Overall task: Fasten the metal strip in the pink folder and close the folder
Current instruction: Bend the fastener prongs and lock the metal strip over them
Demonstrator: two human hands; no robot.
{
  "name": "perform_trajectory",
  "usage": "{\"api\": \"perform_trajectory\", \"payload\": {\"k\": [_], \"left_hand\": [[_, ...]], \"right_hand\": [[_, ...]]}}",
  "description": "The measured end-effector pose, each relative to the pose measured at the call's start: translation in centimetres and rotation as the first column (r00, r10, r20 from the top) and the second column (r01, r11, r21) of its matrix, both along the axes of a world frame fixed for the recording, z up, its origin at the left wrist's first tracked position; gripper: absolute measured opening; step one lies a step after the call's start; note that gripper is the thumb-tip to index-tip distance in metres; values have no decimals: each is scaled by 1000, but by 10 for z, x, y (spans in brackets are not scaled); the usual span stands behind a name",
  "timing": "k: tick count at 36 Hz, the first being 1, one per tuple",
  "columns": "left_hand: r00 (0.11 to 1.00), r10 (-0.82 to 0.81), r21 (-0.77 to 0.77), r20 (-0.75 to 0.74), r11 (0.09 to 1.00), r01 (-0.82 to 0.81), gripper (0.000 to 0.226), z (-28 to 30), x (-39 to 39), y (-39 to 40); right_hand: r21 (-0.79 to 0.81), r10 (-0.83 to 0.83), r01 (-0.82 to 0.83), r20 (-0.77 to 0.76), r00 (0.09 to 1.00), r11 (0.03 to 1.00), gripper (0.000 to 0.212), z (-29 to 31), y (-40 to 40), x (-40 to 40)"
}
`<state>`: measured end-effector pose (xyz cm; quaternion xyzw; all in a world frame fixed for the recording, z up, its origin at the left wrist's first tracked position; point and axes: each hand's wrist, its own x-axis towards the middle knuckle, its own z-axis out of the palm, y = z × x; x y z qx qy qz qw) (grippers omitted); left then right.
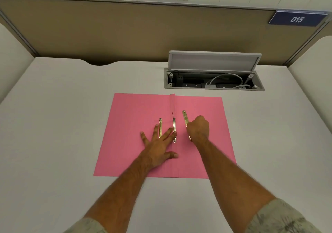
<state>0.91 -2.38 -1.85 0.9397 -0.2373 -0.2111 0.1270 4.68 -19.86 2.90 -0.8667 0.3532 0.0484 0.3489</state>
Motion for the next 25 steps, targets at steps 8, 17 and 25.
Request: {"api": "perform_trajectory", "payload": {"k": [8, 17, 25], "left_hand": [[998, 18, -8, -56, 1000, -18, 97, 4, 1, 0], [997, 57, -33, -55, 998, -59, 81, 5, 2, -3], [994, 98, -52, -39, 994, -100, 59, 6, 3, -10]], "right_hand": [[103, 10, -8, -16, 1000, 995, 13, 0, -5, -1], [507, -192, 74, 184, 964, 859, 10, 6, -1, -20], [643, -182, -24, 253, 950, 766, 7, 12, 5, -27]]}}
